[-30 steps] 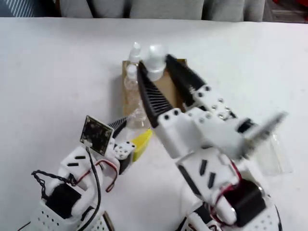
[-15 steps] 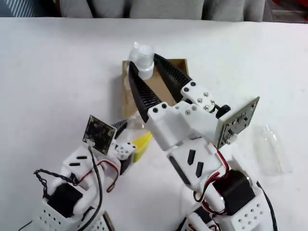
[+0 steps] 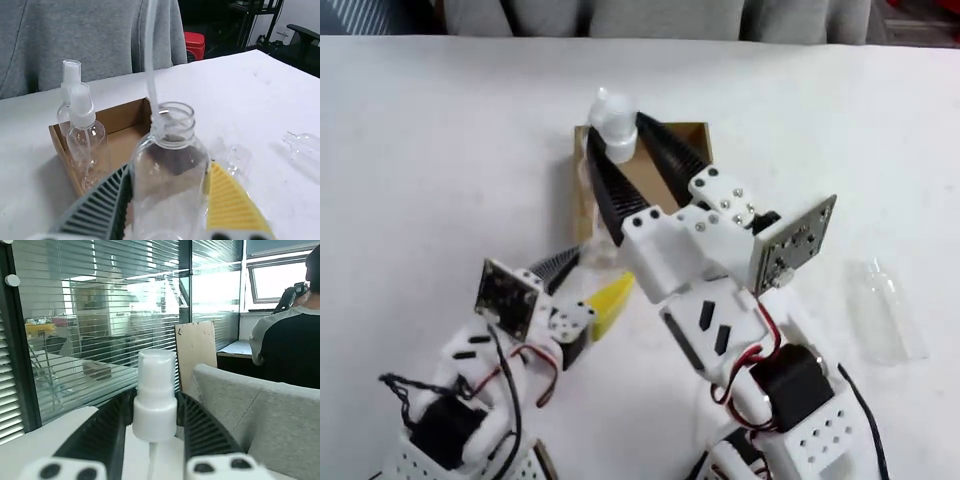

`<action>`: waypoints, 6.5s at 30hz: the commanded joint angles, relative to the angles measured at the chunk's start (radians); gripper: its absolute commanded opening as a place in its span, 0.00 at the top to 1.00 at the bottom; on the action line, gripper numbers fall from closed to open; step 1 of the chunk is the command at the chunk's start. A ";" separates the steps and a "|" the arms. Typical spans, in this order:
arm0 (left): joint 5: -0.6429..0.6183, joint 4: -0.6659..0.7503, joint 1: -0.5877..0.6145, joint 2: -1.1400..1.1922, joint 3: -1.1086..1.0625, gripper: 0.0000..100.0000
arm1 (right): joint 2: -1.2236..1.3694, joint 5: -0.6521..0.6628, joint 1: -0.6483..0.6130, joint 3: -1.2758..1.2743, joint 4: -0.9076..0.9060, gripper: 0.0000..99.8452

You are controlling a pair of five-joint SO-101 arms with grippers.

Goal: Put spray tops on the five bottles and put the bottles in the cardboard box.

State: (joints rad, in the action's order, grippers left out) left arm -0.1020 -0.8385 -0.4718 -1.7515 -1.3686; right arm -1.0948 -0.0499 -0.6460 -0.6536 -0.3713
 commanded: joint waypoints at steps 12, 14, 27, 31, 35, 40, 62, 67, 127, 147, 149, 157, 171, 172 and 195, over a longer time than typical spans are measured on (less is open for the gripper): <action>0.005 -0.009 -0.013 -0.077 -0.023 0.97 | -0.005 -0.008 0.013 0.121 0.004 0.98; 0.005 -0.011 -0.015 -0.077 -0.023 0.97 | -0.001 -0.008 0.010 0.143 -0.033 0.98; 0.005 -0.011 -0.015 -0.077 -0.023 0.97 | -0.007 -0.015 0.008 0.109 -0.047 0.98; 0.005 -0.011 -0.015 -0.077 -0.023 0.97 | -0.008 -0.015 0.007 0.071 -0.047 0.98; 0.005 -0.011 -0.015 -0.077 -0.023 0.97 | -0.008 -0.017 0.007 0.044 -0.047 0.98; 0.005 -0.011 -0.010 -0.077 -0.023 0.97 | -0.021 -0.097 0.007 -0.002 -0.053 0.98; 0.005 -0.012 -0.005 -0.077 -0.023 0.97 | -0.252 -0.058 -0.142 -0.365 -0.200 0.71; 0.005 -0.012 -0.005 -0.077 -0.023 0.97 | -0.252 -0.060 -0.150 -0.252 -0.269 0.70; -0.189 0.776 0.073 0.946 0.328 0.98 | -0.700 -0.270 0.292 -0.848 -0.492 0.96; -0.195 0.640 -0.150 0.983 0.373 0.98 | -0.708 -0.269 0.288 -1.003 -0.269 0.96; -0.193 0.621 -0.148 0.966 0.373 0.98 | -0.708 -0.269 0.312 -1.007 -0.255 0.96; -0.187 0.621 -0.142 0.960 0.339 0.98 | -0.708 -0.269 0.340 -1.008 -0.265 0.96; -0.161 0.763 0.117 0.963 0.299 0.98 | -0.708 -0.206 0.337 -0.953 -0.432 0.96; -0.133 0.795 0.120 0.963 0.272 0.98 | -0.708 -0.206 0.338 -0.954 -0.432 0.96; -0.003 0.961 0.194 0.961 0.072 0.98 | -0.708 -0.199 0.341 -0.954 -0.437 0.96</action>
State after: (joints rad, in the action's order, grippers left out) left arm -0.1527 0.1158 -0.2954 -0.7572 -1.2935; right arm -1.7990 -0.2631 -0.3207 -1.6540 -0.7994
